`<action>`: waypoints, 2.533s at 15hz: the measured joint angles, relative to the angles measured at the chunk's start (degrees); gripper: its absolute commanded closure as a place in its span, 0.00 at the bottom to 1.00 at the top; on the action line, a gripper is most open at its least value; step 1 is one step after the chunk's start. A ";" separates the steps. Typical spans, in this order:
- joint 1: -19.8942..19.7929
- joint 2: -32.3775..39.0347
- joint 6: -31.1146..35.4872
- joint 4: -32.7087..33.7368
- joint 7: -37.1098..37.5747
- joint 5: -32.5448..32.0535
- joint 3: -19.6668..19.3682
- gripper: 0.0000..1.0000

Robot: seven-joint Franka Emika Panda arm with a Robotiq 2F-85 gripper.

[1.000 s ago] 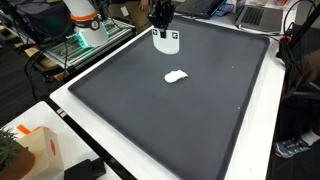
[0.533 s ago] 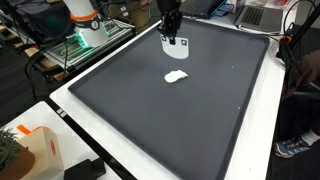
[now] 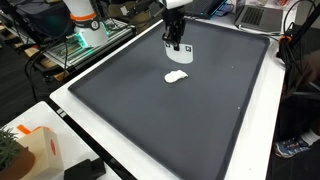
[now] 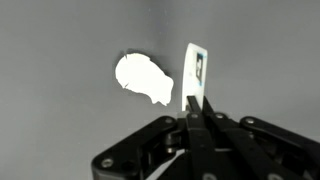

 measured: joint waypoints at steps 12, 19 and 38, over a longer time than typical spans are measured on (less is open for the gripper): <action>1.79 4.69 0.96 1.81 13.49 -11.31 -1.26 0.99; 3.41 7.70 -2.96 5.57 15.96 -13.99 -1.83 0.99; 6.77 14.65 -16.79 17.40 27.66 -19.61 -3.04 0.99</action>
